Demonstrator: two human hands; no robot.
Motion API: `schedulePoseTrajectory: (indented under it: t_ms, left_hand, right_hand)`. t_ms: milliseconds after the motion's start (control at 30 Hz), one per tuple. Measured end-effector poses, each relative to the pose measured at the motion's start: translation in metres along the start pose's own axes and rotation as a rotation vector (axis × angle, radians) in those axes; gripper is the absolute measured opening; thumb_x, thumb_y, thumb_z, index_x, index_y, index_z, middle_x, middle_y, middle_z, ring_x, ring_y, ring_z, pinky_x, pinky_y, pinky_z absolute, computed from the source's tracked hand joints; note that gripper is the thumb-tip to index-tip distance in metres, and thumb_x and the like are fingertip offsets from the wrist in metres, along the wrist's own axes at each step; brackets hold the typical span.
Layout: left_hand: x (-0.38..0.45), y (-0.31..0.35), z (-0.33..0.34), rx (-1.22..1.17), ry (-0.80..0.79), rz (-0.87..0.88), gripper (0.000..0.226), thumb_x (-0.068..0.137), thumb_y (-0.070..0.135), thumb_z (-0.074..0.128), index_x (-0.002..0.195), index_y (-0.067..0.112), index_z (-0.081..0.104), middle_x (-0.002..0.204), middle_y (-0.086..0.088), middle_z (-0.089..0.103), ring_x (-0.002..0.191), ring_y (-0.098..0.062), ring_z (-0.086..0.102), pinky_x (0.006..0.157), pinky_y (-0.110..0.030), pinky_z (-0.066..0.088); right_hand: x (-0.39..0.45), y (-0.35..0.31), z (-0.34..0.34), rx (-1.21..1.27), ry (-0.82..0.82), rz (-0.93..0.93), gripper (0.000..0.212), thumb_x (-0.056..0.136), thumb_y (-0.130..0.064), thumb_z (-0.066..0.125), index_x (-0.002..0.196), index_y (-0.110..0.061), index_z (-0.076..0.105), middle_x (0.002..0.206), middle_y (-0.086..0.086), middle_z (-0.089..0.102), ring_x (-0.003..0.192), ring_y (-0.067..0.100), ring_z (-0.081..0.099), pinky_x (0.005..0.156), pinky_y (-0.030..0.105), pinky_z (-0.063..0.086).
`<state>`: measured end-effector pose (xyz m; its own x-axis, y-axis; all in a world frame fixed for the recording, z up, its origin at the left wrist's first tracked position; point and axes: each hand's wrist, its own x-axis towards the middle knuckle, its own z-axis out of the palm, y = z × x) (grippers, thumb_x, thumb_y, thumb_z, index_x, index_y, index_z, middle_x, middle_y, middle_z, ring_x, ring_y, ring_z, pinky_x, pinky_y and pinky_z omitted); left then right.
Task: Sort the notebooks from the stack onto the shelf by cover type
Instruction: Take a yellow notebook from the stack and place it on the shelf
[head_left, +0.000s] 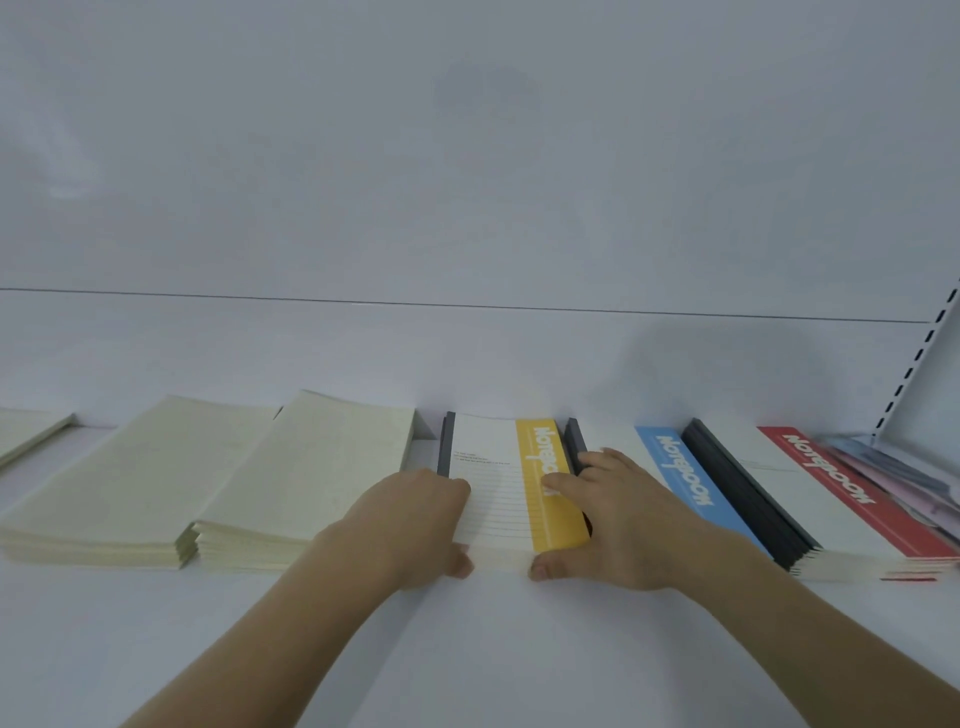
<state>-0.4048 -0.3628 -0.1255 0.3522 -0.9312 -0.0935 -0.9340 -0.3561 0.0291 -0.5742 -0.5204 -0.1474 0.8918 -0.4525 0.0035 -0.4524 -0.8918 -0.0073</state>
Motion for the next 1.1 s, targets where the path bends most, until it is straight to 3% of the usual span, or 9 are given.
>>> schedulePoseTrajectory:
  t_ms: [67, 200, 300, 433, 533, 700, 800, 967, 1100]
  left_hand:
    - [-0.001, 0.001, 0.001, 0.001, 0.0, -0.006, 0.043, 0.085, 0.046, 0.072, 0.111, 0.018, 0.052, 0.106, -0.005, 0.06, 0.099, -0.026, 0.059, 0.07, -0.031, 0.036]
    - [-0.003, 0.0, 0.005, 0.003, 0.013, -0.012, 0.047, 0.085, 0.051, 0.07, 0.106, 0.016, 0.048, 0.092, -0.002, 0.055, 0.084, -0.025, 0.055, 0.068, -0.032, 0.037]
    - [-0.002, 0.002, 0.007, 0.001, 0.014, -0.026, 0.051, 0.084, 0.052, 0.07, 0.112, 0.015, 0.049, 0.104, -0.005, 0.06, 0.097, -0.026, 0.059, 0.07, -0.033, 0.039]
    - [-0.003, 0.006, 0.005, -0.016, -0.001, -0.05, 0.047, 0.085, 0.047, 0.071, 0.111, 0.015, 0.049, 0.103, -0.004, 0.059, 0.085, -0.024, 0.052, 0.067, -0.031, 0.037]
    - [-0.007, 0.009, 0.004, 0.003, 0.01, -0.074, 0.046, 0.086, 0.046, 0.069, 0.113, 0.015, 0.049, 0.108, -0.005, 0.06, 0.098, -0.026, 0.059, 0.07, -0.032, 0.039]
    - [-0.018, 0.022, 0.006, 0.114, 0.082, -0.126, 0.038, 0.093, 0.037, 0.059, 0.12, 0.014, 0.047, 0.109, -0.005, 0.06, 0.1, -0.029, 0.062, 0.069, -0.033, 0.039]
    - [-0.028, 0.028, 0.005, 0.192, 0.144, -0.164, 0.047, 0.095, 0.044, 0.059, 0.128, 0.014, 0.042, 0.117, -0.004, 0.056, 0.106, -0.027, 0.062, 0.07, -0.033, 0.039]
    - [-0.039, 0.026, -0.001, 0.137, 0.31, -0.194, 0.05, 0.092, 0.062, 0.052, 0.123, 0.023, 0.045, 0.117, 0.003, 0.054, 0.109, -0.021, 0.053, 0.078, -0.03, 0.04]
    - [-0.046, 0.02, 0.011, 0.058, 0.474, -0.149, 0.051, 0.094, 0.063, 0.041, 0.125, 0.024, 0.055, 0.118, 0.005, 0.06, 0.113, -0.022, 0.056, 0.092, -0.035, 0.047]
  right_hand:
    - [-0.002, -0.001, -0.001, -0.017, -0.012, -0.009, 0.108, 0.062, -0.096, 0.036, 0.146, -0.028, 0.036, 0.123, -0.004, 0.054, 0.132, 0.018, 0.029, 0.118, 0.033, 0.016]
    - [-0.008, -0.003, 0.001, -0.148, -0.015, -0.062, 0.125, 0.053, -0.098, 0.004, 0.152, -0.024, 0.023, 0.135, 0.004, 0.048, 0.141, 0.026, 0.022, 0.121, 0.037, 0.007]
    - [-0.008, -0.004, 0.001, -0.154, -0.018, -0.06, 0.118, 0.059, -0.094, 0.015, 0.153, -0.023, 0.019, 0.141, 0.006, 0.042, 0.144, 0.027, 0.017, 0.122, 0.037, 0.005]
    - [-0.007, -0.003, 0.001, -0.123, -0.017, -0.062, 0.114, 0.061, -0.094, 0.022, 0.151, -0.025, 0.024, 0.135, 0.003, 0.046, 0.14, 0.025, 0.022, 0.12, 0.035, 0.008]
    - [-0.006, -0.001, 0.004, -0.115, 0.041, -0.066, 0.103, 0.067, -0.094, 0.032, 0.146, -0.028, 0.029, 0.13, 0.0, 0.05, 0.136, 0.023, 0.027, 0.119, 0.035, 0.012]
    - [-0.014, -0.004, 0.006, -0.148, 0.081, -0.032, 0.105, 0.066, -0.095, 0.021, 0.149, -0.031, 0.026, 0.14, -0.001, 0.041, 0.143, 0.024, 0.018, 0.121, 0.04, 0.01]
    - [-0.025, -0.004, -0.001, -0.109, 0.131, -0.024, 0.114, 0.06, -0.097, 0.009, 0.151, -0.031, 0.025, 0.143, -0.006, 0.037, 0.144, 0.02, 0.015, 0.121, 0.034, 0.012]
    - [-0.034, -0.008, -0.009, -0.046, 0.222, -0.037, 0.098, 0.072, -0.088, 0.01, 0.149, -0.031, 0.032, 0.142, -0.011, 0.038, 0.145, 0.017, 0.017, 0.12, 0.03, 0.015]
    - [-0.027, -0.021, -0.003, -0.009, 0.323, -0.062, 0.087, 0.082, -0.082, 0.013, 0.146, -0.029, 0.039, 0.145, -0.006, 0.041, 0.144, 0.018, 0.023, 0.119, 0.031, 0.02]
